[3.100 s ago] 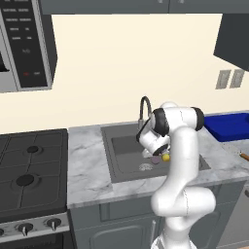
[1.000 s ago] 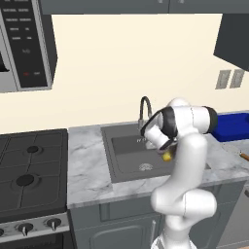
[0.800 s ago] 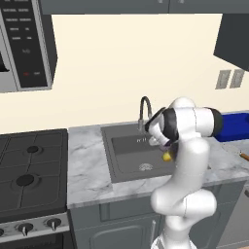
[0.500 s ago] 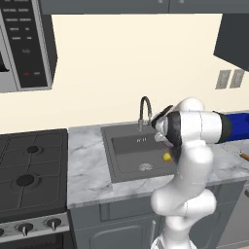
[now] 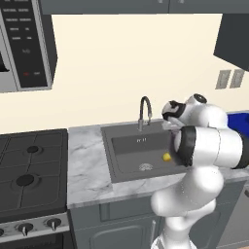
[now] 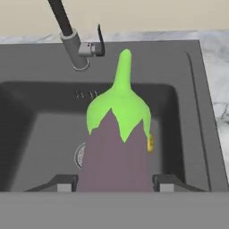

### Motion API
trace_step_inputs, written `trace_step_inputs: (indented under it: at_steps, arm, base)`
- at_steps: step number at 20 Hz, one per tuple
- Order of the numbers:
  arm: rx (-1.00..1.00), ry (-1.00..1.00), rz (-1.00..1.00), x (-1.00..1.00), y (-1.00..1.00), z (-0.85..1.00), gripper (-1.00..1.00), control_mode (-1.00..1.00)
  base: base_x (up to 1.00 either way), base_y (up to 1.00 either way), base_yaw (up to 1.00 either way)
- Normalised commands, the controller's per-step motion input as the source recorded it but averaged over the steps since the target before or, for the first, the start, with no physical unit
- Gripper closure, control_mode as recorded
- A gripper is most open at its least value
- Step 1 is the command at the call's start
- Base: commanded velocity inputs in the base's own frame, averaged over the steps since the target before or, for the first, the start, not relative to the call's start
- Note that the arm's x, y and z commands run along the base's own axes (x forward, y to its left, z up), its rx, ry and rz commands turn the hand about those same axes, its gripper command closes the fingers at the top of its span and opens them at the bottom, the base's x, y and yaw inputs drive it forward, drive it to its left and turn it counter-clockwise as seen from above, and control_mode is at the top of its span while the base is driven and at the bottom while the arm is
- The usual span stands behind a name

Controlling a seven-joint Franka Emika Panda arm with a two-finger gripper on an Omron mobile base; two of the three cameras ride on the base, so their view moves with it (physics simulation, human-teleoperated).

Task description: Pick up all produce items and place them in the sink. Turn on the sink faucet to wash them. Then turn the sink off and put them in the tray.

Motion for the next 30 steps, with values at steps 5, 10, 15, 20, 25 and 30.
trace_step_inputs:
  at_steps: [5, 10, 15, 20, 25, 30]
  arm:
    - [0.00, 0.03, -0.04, -0.15, -0.30, 0.58, 1.00, -1.00]
    - [0.00, 0.00, -0.05, 0.00, -0.60, 0.24, 1.00, -1.00]
    - [-0.04, 0.00, -0.10, 0.03, -0.70, -0.01, 1.00, -1.00]
    - [-0.07, 0.00, -0.12, 0.08, -0.65, 0.00, 1.00, -1.00]
    - [-0.06, -0.01, -0.12, 0.04, -0.53, -0.06, 1.00, -1.00]
    - [-0.06, -0.11, -0.09, 0.01, -0.44, -0.26, 1.00, -1.00]
  base:
    - [0.00, 0.00, 0.00]
    - [0.00, 0.00, 0.00]
    - [0.00, 0.00, 0.00]
    - [0.00, 0.00, 0.00]
    - [0.00, 0.00, 0.00]
    - [0.00, 0.00, 0.00]
